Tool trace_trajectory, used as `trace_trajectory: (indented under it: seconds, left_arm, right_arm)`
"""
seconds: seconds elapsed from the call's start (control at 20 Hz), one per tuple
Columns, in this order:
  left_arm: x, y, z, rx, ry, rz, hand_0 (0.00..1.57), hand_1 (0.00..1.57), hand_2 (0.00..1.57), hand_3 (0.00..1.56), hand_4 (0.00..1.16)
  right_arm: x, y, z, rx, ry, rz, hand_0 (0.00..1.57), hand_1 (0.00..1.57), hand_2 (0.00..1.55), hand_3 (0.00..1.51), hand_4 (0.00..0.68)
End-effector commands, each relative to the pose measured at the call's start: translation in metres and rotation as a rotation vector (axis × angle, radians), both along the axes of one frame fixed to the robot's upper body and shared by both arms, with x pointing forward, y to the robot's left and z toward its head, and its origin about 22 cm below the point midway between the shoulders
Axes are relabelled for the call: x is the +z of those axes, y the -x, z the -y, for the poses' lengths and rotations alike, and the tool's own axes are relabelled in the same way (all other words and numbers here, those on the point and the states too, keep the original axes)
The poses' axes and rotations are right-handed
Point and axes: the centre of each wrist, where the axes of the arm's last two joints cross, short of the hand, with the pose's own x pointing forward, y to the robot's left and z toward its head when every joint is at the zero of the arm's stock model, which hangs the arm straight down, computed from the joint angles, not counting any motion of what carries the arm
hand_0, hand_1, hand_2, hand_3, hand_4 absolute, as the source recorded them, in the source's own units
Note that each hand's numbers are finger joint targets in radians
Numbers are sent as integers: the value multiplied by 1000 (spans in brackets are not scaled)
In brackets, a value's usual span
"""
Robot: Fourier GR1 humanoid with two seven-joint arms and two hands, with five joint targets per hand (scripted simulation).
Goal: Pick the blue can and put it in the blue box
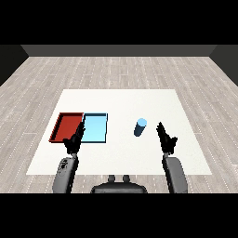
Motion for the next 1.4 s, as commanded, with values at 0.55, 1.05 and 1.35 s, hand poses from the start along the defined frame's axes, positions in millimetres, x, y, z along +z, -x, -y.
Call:
trace_trajectory:
  seconds: [0.55,1.05,1.35]
  left_arm:
    - [-7,5,-3,49,51,349,0,0,0,0,0]
    - [3,13,-4,43,53,340,0,0,0,0,0]
    - [-14,11,2,40,5,371,0,0,0,0,0]
  right_arm:
    - [-11,-43,-27,188,-144,260,0,0,0,0,0]
    - [-3,-41,-33,181,-163,297,0,0,0,0,0]
    - [-18,-58,-39,184,-144,282,0,0,0,0,0]
